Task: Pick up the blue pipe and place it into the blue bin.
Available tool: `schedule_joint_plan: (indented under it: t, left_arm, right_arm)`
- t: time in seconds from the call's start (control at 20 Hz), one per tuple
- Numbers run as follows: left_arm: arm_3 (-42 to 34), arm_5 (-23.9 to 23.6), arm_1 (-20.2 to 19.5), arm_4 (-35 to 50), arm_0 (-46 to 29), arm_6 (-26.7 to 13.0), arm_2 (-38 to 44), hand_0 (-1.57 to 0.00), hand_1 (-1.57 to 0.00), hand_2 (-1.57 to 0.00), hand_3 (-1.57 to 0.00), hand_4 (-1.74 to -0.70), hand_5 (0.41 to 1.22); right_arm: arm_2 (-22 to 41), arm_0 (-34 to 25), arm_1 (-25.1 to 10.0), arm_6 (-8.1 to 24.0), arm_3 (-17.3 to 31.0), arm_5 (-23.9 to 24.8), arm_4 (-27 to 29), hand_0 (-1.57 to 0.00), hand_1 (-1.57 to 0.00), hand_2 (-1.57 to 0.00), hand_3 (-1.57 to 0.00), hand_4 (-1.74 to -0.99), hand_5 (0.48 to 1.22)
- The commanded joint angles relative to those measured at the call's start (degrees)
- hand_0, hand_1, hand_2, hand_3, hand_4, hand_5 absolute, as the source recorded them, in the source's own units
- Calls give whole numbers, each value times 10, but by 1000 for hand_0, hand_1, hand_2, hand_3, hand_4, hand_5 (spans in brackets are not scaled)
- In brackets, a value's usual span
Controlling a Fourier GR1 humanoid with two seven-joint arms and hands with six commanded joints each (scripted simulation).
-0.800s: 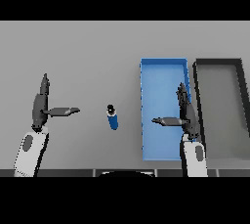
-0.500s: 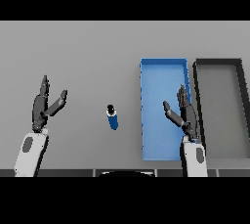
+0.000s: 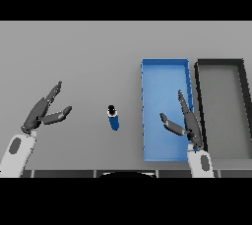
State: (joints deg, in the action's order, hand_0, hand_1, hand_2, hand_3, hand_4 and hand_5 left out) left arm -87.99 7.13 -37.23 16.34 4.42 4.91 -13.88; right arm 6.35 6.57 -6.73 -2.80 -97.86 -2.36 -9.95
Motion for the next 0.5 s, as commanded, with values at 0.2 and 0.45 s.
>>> schedule_joint_plan:
  t: [0.2, 0.45]
  left_arm:
    - [-58, 66, -12, 4, -30, 14, -47, 1, 1, 1, 1, -1111, 534]
    - [-85, 64, 34, -47, -31, -4, -113, 1, 1, 1, 1, -1176, 484]
  right_arm:
    - [-1, -11, -6, -9, 13, -8, 1, 1, 1, 1, 1, -1201, 609]
    - [9, -7, 3, 0, 0, -3, -7, 1, 1, 1, 1, -1212, 613]
